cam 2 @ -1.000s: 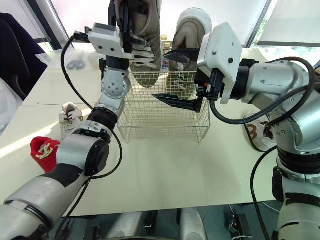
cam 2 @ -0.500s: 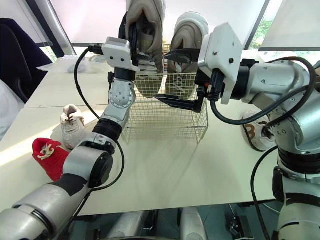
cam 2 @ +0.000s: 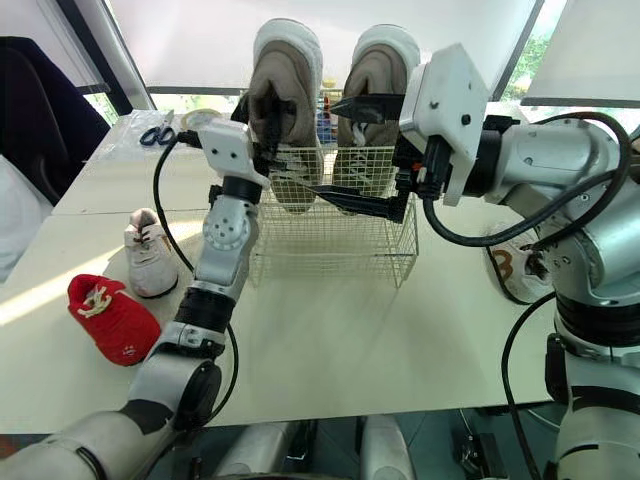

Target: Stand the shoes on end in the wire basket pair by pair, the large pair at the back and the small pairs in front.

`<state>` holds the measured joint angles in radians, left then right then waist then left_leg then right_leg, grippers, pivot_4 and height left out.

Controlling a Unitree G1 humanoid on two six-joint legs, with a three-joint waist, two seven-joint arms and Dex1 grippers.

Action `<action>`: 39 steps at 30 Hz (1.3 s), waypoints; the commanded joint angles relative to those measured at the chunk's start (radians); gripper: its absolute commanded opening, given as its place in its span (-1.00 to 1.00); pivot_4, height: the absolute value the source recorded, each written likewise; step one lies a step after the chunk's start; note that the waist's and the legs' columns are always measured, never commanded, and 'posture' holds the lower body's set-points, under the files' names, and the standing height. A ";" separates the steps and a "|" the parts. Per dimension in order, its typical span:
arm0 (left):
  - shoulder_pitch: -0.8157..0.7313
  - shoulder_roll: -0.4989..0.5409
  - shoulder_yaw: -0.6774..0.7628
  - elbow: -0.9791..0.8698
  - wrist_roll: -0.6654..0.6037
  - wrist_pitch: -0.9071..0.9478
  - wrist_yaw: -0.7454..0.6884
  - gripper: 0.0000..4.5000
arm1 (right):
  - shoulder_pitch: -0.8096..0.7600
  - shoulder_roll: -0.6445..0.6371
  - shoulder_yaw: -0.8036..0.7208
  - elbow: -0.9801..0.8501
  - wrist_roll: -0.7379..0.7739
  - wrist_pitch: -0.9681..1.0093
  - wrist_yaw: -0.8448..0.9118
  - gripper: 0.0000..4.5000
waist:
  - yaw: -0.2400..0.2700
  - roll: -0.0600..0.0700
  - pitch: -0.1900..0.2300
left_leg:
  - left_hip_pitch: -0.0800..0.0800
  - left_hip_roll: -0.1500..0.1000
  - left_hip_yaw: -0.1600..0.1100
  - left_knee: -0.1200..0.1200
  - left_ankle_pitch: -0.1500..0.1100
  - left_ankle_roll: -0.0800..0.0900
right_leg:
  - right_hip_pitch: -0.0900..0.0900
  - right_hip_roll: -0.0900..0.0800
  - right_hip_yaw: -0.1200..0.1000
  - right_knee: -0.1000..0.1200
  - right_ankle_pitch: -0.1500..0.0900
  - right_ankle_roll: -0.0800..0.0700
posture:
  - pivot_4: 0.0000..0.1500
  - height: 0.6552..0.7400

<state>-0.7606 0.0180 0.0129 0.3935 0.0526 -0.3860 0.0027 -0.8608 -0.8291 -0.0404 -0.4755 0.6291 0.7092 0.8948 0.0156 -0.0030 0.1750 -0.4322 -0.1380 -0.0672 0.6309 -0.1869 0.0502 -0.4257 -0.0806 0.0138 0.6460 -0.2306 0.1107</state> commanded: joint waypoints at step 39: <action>0.139 0.686 0.164 -0.706 -1.039 1.195 -0.843 0.96 | 0.906 0.012 -0.634 0.186 -0.220 0.005 -0.304 1.00 | -0.002 0.000 0.001 | -0.001 0.003 0.001 -0.010 -0.002 0.002 | 0.000 0.001 0.001 -0.014 -0.002 -0.005 | 1.00 1.00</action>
<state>-0.6158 0.7045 0.1717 -0.2852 -0.9900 0.8218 -0.8437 0.0254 -0.8327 -0.6417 -0.2641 0.4058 0.7124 0.6053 0.0137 -0.0030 0.1759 -0.4337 -0.1346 -0.0663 0.6209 -0.1885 0.0522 -0.4257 -0.0792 0.0147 0.6315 -0.2330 0.1058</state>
